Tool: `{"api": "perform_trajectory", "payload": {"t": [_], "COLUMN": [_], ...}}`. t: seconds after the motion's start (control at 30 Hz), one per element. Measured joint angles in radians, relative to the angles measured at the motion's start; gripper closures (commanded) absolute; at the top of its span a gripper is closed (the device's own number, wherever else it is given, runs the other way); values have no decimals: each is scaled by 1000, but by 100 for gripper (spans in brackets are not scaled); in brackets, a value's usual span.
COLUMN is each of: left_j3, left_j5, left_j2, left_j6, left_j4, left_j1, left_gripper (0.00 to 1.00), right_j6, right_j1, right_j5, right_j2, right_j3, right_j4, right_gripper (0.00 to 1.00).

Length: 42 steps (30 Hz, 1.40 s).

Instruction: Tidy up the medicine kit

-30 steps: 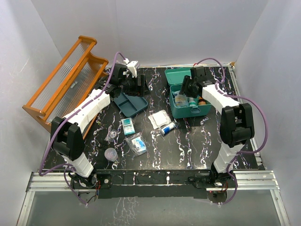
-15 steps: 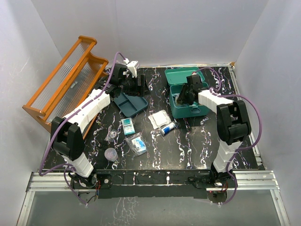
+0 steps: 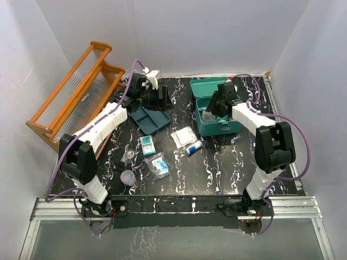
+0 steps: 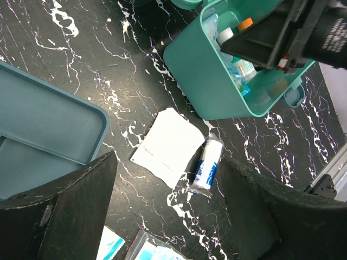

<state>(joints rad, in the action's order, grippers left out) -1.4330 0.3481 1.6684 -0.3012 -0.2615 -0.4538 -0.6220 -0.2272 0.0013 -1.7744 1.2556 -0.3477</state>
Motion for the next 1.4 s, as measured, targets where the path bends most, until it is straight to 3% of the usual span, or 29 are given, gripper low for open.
{"api": "perform_trajectory", "payload": {"t": [0.37, 0.67, 1.07, 1.4], "left_j3": [13, 126, 158, 134], "left_j5": [0, 4, -88, -146], "left_j2": [0, 9, 156, 267], "left_j6": [-5, -60, -312, -481], "left_j4": [9, 52, 45, -14], "left_j1": [0, -40, -129, -148], "left_gripper": [24, 30, 36, 40], "right_j6": [13, 7, -54, -64], "right_j1": [0, 0, 0, 0], "right_j5": [57, 58, 79, 90], "right_j2": [42, 164, 439, 508], "right_j3": [31, 32, -63, -122], "right_j4": [-76, -141, -151, -201], "right_gripper": [61, 62, 63, 63]}}
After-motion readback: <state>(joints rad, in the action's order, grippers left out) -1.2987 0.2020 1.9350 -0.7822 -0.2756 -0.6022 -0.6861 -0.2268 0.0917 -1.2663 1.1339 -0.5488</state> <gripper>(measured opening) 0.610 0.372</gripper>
